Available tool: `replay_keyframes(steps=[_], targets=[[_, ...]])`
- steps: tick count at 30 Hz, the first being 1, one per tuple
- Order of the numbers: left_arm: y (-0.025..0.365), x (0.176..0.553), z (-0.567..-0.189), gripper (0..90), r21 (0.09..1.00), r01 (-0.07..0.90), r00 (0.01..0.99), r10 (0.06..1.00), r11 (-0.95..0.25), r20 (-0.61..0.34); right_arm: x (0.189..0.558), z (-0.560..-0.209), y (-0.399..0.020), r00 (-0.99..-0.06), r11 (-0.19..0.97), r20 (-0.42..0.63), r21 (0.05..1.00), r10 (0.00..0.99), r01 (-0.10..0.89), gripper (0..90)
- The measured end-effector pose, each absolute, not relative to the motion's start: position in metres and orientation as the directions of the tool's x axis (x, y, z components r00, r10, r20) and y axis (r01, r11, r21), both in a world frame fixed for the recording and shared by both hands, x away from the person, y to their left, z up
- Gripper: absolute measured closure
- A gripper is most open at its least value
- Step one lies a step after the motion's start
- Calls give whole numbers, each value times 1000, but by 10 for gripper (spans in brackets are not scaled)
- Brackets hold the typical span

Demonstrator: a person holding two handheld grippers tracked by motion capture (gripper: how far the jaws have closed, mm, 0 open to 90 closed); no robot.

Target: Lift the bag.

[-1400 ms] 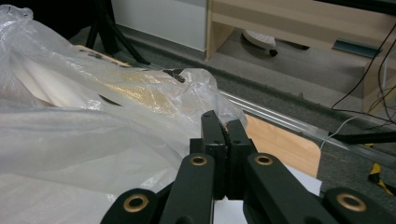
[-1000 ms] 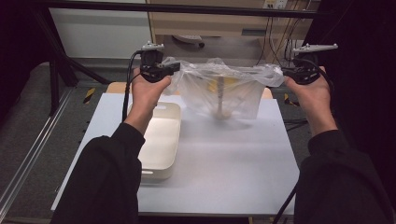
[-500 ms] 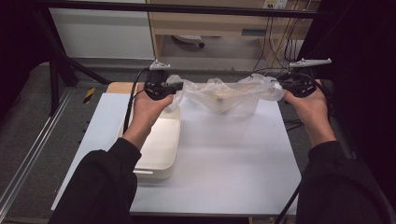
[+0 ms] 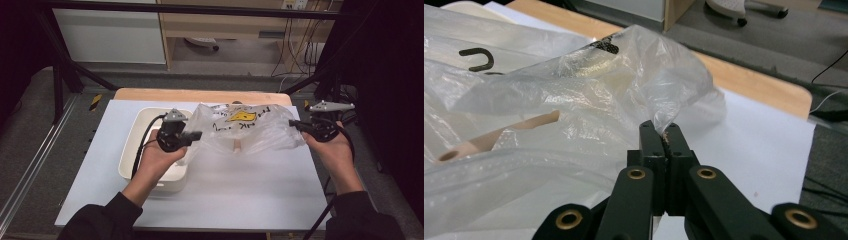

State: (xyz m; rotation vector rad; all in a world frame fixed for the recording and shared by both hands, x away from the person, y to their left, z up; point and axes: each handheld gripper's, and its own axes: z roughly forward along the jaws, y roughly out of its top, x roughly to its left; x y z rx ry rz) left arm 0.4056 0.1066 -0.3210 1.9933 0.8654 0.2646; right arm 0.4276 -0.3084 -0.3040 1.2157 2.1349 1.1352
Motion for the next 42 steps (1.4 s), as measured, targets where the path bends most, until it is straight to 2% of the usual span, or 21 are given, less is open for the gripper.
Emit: replay_keyframes(steps=[13, 23, 35, 42], targets=[[85, 358, -370, 900, 788, 479, 768, 620, -388, -162, 390, -359, -310, -516, 266, 74, 789, 853, 554, 900], [86, 336, -401, 900, 785, 499, 744, 646, -366, -172, 371, -402, -308, -491, 272, 82, 748, 867, 605, 900], [92, 320, -429, 900, 751, 526, 741, 648, -399, -175, 352, -426, -313, -487, 298, 87, 695, 869, 655, 900], [103, 317, -442, 900, 725, 561, 721, 665, -398, -193, 349, -438, -314, -491, 345, 51, 648, 870, 679, 900]])
